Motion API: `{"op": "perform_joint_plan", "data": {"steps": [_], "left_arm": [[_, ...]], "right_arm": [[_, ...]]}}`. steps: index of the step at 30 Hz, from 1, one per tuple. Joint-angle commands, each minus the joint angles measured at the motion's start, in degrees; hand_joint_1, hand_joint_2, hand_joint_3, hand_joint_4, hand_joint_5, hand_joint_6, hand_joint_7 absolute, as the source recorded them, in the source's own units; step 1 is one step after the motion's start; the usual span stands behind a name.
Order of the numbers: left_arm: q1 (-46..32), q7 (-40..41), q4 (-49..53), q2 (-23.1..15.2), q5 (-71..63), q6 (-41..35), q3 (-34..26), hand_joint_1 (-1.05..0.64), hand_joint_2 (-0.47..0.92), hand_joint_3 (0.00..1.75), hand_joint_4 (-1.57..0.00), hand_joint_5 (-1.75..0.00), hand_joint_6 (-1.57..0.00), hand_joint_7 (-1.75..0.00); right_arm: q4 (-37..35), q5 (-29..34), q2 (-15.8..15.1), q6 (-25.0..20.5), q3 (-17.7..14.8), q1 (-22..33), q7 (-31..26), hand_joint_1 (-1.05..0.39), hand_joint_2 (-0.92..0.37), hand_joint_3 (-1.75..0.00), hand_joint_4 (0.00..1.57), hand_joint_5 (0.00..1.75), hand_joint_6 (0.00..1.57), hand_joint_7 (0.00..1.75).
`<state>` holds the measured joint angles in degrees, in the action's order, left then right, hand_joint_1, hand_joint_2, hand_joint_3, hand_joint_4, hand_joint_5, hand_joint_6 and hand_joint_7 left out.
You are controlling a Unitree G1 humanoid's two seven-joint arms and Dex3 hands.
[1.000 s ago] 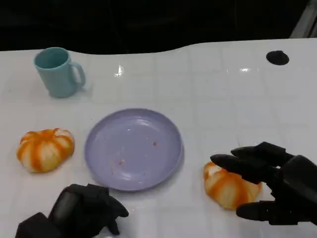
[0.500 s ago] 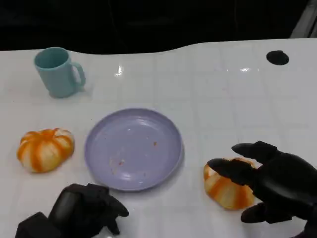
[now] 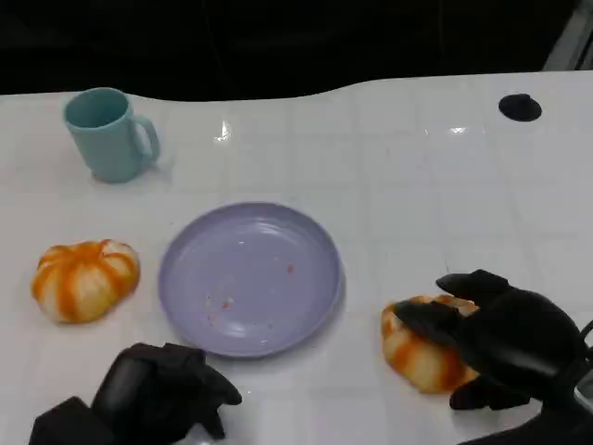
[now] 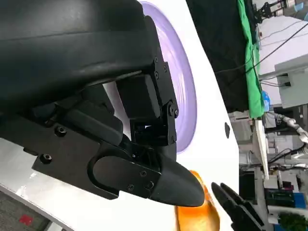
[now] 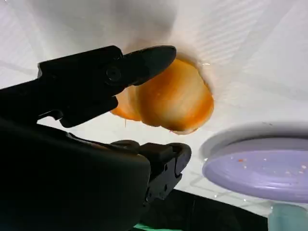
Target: Grasp the bread from the table and place it into the plate.
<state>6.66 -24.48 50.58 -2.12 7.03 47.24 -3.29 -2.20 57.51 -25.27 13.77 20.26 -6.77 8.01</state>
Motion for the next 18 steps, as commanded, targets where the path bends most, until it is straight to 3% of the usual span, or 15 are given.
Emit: {"op": "perform_joint_plan", "data": {"steps": [1, 6, 7, 8, 9, 10, 11, 13, 14, 18], "left_arm": [[-0.4, 0.7, -0.2, -0.7, -0.5, 0.3, -0.3, -1.05, 0.92, 0.15, -1.26, -1.11, -1.41, -0.52], [-0.6, 1.1, -0.6, -0.7, -0.8, 0.1, -0.1, -1.05, 0.92, 0.15, -1.26, -1.11, -1.41, -0.52], [-0.6, 1.3, -0.6, -0.7, -0.9, 0.1, -0.1, -1.05, 0.92, 0.15, -1.26, -1.11, -1.41, -0.52], [-0.6, 1.4, -0.7, -0.7, -1.0, 0.0, 0.0, -1.05, 0.92, 0.15, -1.26, -1.11, -1.41, -0.52], [-0.7, 1.5, -0.8, -0.7, -1.2, 0.0, 0.0, -1.05, 0.92, 0.15, -1.26, -1.11, -1.41, -0.52], [-0.7, 1.6, -0.8, -0.7, -1.3, 0.1, 0.0, -1.05, 0.92, 0.16, -1.26, -1.11, -1.41, -0.52], [-0.7, 1.6, -0.9, -0.6, -1.3, 0.2, 0.0, -1.05, 0.92, 0.16, -1.26, -1.11, -1.41, -0.52], [-0.8, 1.7, -1.0, -0.6, -1.5, 0.1, 0.0, -1.05, 0.92, 0.16, -1.26, -1.11, -1.41, -0.52], [-0.8, 1.7, -1.1, -0.6, -1.6, 0.2, 0.0, -1.05, 0.92, 0.16, -1.26, -1.11, -1.41, -0.52], [-0.8, 1.4, -0.8, -0.5, -1.4, 0.7, -0.1, -1.05, 0.92, 0.16, -1.25, -1.11, -1.40, -0.52]], "right_arm": [[-3.8, 0.5, -0.5, -0.7, 2.0, -2.2, -2.3, -0.61, -0.92, -0.02, 0.06, 0.24, 0.24, 0.01], [-8.4, -1.4, -0.2, 0.3, 3.9, -4.6, -3.3, -0.52, -0.92, -0.08, 0.18, 0.26, 0.33, 0.04], [-9.9, -2.5, 0.1, 1.5, 3.9, -5.0, -5.0, -0.44, -0.92, -0.11, 0.35, 0.34, 0.45, 0.08], [-11.4, -3.4, 0.4, 2.7, 3.9, -5.3, -6.7, -0.36, -0.92, -0.20, 0.66, 0.52, 0.71, 0.15], [-12.9, -4.4, 0.7, 3.9, 3.9, -5.6, -8.6, -0.33, -0.92, -0.25, 0.78, 0.69, 0.87, 0.16], [-14.5, -4.7, 1.0, 5.1, 4.1, -6.0, -11.3, -0.29, -0.92, -0.30, 0.85, 1.00, 1.03, 0.23], [-16.2, -5.1, 1.4, 6.6, 4.2, -6.3, -14.2, -0.26, -0.92, -0.35, 0.83, 1.44, 0.99, 0.73], [-18.3, -5.7, 1.7, 8.2, 4.5, -6.6, -17.9, -0.25, -0.89, -0.47, 0.83, 1.67, 0.78, 1.36], [-18.8, -5.8, 1.8, 8.6, 4.6, -6.7, -19.0, -0.26, -0.88, -0.53, 0.81, 1.71, 0.69, 1.50], [-20.0, -6.2, 2.0, 9.7, 4.7, -7.0, -22.5, -0.26, -0.86, -0.60, 0.79, 1.74, 0.66, 1.53]]}}
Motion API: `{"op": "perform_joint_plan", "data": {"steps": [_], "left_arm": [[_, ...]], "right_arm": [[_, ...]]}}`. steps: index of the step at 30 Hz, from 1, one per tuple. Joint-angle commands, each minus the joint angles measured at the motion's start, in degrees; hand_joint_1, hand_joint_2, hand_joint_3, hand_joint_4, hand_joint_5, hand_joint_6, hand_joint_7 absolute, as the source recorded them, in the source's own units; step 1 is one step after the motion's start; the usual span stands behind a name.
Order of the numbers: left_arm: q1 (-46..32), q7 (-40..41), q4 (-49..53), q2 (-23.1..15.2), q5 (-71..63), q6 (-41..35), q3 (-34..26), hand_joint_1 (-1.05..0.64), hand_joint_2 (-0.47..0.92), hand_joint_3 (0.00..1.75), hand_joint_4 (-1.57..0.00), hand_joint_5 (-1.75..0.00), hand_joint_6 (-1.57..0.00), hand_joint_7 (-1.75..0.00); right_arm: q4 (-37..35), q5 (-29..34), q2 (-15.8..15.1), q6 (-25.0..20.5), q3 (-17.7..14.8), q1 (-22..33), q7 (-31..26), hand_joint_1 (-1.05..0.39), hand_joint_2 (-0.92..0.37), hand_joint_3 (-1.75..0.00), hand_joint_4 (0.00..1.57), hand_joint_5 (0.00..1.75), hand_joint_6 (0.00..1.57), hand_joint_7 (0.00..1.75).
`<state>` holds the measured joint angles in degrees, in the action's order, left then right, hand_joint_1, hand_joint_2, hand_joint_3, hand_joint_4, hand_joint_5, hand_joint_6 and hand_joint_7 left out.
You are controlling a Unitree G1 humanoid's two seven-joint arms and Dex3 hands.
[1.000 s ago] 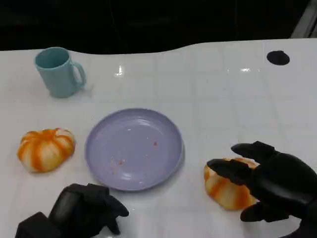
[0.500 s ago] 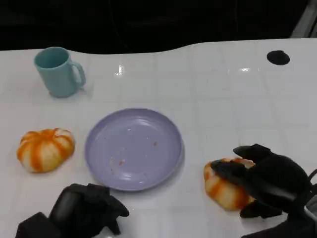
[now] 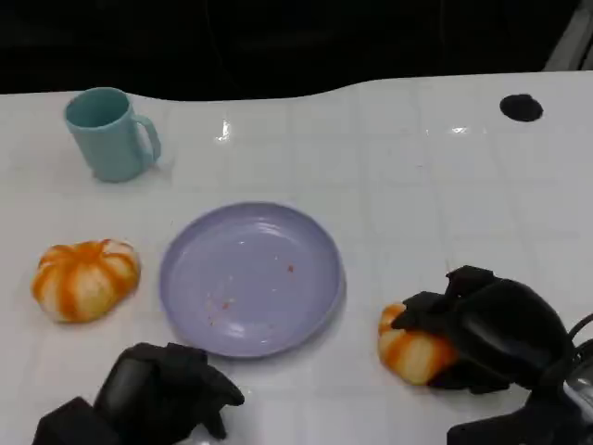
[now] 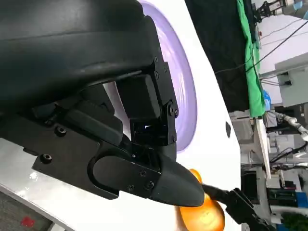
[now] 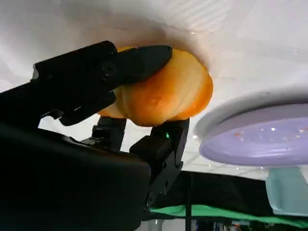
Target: Grasp the bread from the table and place it into the plate.
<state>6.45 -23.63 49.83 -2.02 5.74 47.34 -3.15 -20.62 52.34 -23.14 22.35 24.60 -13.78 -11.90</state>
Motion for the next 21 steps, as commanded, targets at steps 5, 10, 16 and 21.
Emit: {"op": "perform_joint_plan", "data": {"steps": [5, 10, 16, 21], "left_arm": [[-0.4, 0.6, 0.2, -0.6, -0.1, 0.6, -0.3, -1.05, 0.92, 0.16, -1.25, -1.11, -1.41, -0.52], [-0.3, 0.7, 0.5, -0.6, -0.2, 0.8, -0.3, -1.05, 0.92, 0.16, -1.25, -1.12, -1.40, -0.52], [-0.3, 0.7, 0.5, -0.5, -0.3, 0.8, -0.3, -1.05, 0.92, 0.16, -1.25, -1.12, -1.40, -0.52], [-0.3, 0.8, 0.5, -0.4, -0.4, 0.8, -0.1, -1.05, 0.92, 0.16, -1.25, -1.12, -1.40, -0.52]], "right_arm": [[-4.1, -2.2, 1.2, 3.6, -0.3, -0.3, -9.9, -0.24, -0.73, -0.69, 0.79, 1.75, 0.61, 1.65], [-5.9, -4.2, 2.7, 6.6, -0.8, -0.6, -15.7, -0.22, -0.66, -0.82, 0.81, 1.75, 0.59, 1.74], [-4.5, -8.5, 5.0, 8.1, -2.0, -1.4, -15.0, -0.21, -0.50, -1.12, 0.87, 1.75, 0.67, 1.67], [-4.7, -13.9, 8.9, 10.9, -2.7, -3.5, -13.7, -0.17, -0.37, -1.23, 0.92, 1.75, 0.70, 1.69]]}}
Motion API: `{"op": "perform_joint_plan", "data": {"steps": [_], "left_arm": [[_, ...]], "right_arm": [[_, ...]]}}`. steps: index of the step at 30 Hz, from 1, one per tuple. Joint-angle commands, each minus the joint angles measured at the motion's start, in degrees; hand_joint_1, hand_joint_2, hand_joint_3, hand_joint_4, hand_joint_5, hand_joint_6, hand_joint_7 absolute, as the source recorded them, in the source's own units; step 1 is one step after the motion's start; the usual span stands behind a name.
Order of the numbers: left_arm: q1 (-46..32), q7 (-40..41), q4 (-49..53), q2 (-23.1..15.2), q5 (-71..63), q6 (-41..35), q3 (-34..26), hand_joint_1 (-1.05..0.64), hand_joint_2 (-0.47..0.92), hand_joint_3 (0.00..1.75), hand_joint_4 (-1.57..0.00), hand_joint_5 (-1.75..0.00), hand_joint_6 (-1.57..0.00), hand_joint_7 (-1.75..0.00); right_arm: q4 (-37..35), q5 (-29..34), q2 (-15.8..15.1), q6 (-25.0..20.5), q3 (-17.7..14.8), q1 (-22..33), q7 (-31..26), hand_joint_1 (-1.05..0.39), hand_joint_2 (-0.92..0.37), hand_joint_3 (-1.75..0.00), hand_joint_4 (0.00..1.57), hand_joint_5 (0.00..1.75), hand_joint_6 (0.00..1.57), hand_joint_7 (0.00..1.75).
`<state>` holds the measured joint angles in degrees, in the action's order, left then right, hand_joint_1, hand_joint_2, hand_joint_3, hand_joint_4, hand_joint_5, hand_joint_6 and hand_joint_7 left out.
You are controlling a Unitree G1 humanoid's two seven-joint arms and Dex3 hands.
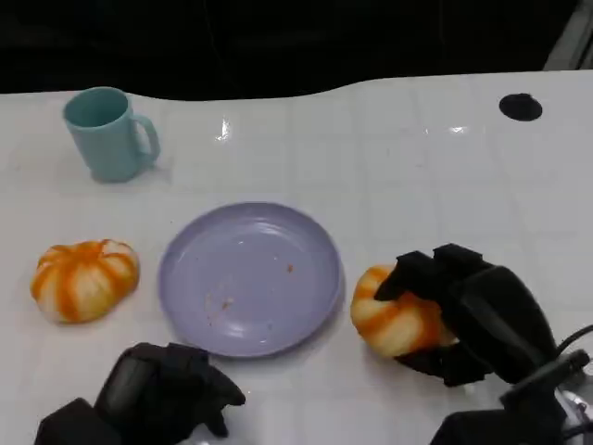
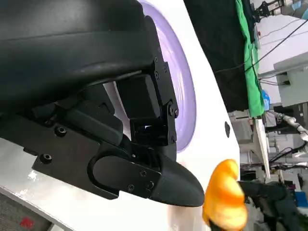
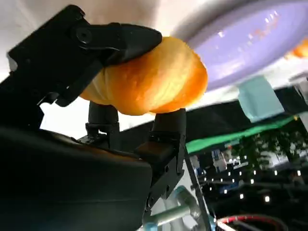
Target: Grasp the bread from the table and place it into the plate.
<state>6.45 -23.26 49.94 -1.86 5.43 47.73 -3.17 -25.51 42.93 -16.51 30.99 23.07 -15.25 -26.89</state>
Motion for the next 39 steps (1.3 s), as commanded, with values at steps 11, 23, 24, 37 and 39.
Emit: {"op": "perform_joint_plan", "data": {"steps": [11, 23, 24, 37, 39], "left_arm": [[0.1, -0.5, 1.3, -0.4, 0.5, 0.6, -0.2, -1.05, 0.92, 0.15, -1.24, -1.12, -1.40, -0.52], [-0.8, -0.5, 0.9, -0.3, 0.7, 0.1, 0.0, -1.05, 0.92, 0.12, -1.25, -1.11, -1.41, -0.52], [-0.8, -0.4, 0.9, -0.3, 0.7, 0.1, 0.0, -1.05, 0.92, 0.12, -1.25, -1.11, -1.41, -0.52], [-0.5, 0.6, 1.4, -0.4, -0.4, 1.0, 0.2, -1.05, 0.92, 0.13, -1.25, -1.11, -1.41, -0.51], [-0.6, 0.3, 1.2, -0.2, -0.1, 0.7, 0.2, -1.05, 0.92, 0.13, -1.25, -1.11, -1.41, -0.51]], "right_arm": [[-5.2, -7.2, 9.9, 0.9, -0.3, -9.3, 5.6, -0.04, -0.19, -1.46, 0.95, 1.75, 0.76, 1.66], [-21.4, -7.8, 18.6, 1.5, 0.6, -18.6, 2.8, -0.02, -0.28, -1.42, 0.95, 1.75, 0.81, 1.58], [-23.1, -8.2, 19.1, 1.7, 0.4, -19.4, 3.0, -0.02, -0.28, -1.43, 0.94, 1.75, 0.80, 1.57], [-28.9, -9.3, 19.7, -4.3, 3.1, -25.1, 17.0, -0.41, -0.89, -0.17, 0.03, 0.38, 0.32, 0.01], [-27.4, -9.7, 19.1, -5.2, 3.5, -24.8, 19.6, -0.47, -0.91, -0.14, 0.01, 0.29, 0.27, 0.00]]}}
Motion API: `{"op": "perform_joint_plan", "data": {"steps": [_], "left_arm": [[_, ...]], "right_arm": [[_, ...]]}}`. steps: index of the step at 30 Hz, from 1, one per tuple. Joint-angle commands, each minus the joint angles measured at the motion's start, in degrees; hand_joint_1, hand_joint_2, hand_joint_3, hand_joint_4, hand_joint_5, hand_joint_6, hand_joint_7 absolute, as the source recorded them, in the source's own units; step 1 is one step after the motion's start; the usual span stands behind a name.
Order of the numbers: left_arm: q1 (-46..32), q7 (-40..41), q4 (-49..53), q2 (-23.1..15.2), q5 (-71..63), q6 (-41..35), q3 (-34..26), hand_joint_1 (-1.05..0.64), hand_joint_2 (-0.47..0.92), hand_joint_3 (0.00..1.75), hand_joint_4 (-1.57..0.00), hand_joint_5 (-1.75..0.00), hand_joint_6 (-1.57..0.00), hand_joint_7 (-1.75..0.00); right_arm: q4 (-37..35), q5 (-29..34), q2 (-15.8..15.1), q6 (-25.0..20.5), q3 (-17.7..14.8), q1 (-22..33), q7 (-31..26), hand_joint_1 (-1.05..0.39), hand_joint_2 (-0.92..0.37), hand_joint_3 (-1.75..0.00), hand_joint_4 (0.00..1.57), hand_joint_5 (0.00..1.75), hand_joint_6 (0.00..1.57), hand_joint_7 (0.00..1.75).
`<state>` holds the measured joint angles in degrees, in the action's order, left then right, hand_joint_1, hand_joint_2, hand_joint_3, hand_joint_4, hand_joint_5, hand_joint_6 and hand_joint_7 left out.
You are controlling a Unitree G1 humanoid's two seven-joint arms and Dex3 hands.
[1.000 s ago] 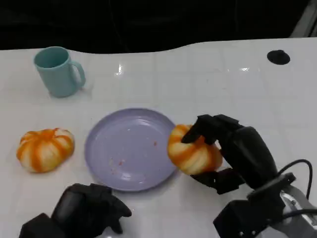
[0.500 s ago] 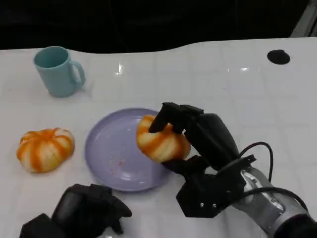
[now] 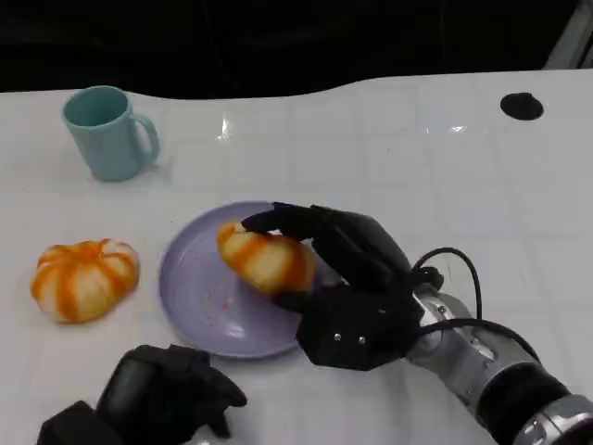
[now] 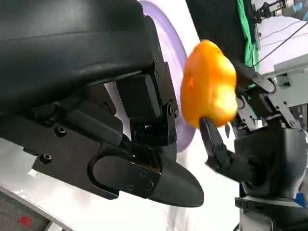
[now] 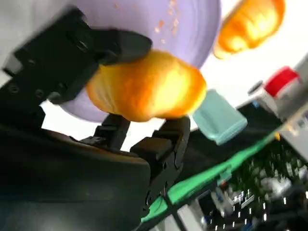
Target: Grasp the bread from the table and place it into the plate.
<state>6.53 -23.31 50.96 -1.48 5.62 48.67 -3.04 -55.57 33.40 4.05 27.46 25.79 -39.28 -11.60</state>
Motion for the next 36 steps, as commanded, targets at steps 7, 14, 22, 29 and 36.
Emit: {"op": "perform_joint_plan", "data": {"steps": [7, 14, 22, 29, 36], "left_arm": [[-0.7, 0.6, 0.2, -0.6, -0.4, 0.0, 0.1, -1.05, 0.92, 0.14, -1.25, -1.11, -1.41, -0.51], [-0.5, 0.4, 0.3, -0.4, 0.0, -0.2, -0.1, -1.05, 0.92, 0.14, -1.25, -1.11, -1.41, -0.51], [-0.5, 0.4, 0.2, -0.3, 0.0, -0.3, 0.0, -1.05, 0.92, 0.13, -1.25, -1.10, -1.41, -0.50], [-0.5, -0.2, -0.3, -0.2, 0.7, -1.6, 0.0, -1.05, 0.92, 0.12, -1.26, -1.10, -1.42, -0.50], [-0.4, 0.1, -0.3, -0.2, 0.1, -0.6, 0.3, -1.05, 0.92, 0.13, -1.26, -1.09, -1.41, -0.49]], "right_arm": [[7.7, -0.4, -3.2, -3.7, 1.3, 1.2, 8.2, -0.59, -0.92, -0.17, 0.00, 0.20, 0.22, 0.00], [13.9, -1.1, -5.5, -2.9, 0.9, 4.8, 9.2, -0.63, -0.92, -0.15, 0.02, 0.25, 0.24, 0.01], [24.7, -5.2, -9.1, 1.3, -2.2, 12.8, 9.6, -0.58, -0.92, -0.17, 0.10, 0.33, 0.28, 0.03], [31.1, -9.6, -10.8, 9.0, -5.6, 20.7, 7.3, -0.49, -0.92, -0.14, 0.29, 0.49, 0.47, 0.12], [33.1, -12.5, -11.6, 17.6, -9.7, 26.7, 4.8, -0.35, -0.91, -0.09, 0.51, 0.87, 0.74, 0.27]]}}
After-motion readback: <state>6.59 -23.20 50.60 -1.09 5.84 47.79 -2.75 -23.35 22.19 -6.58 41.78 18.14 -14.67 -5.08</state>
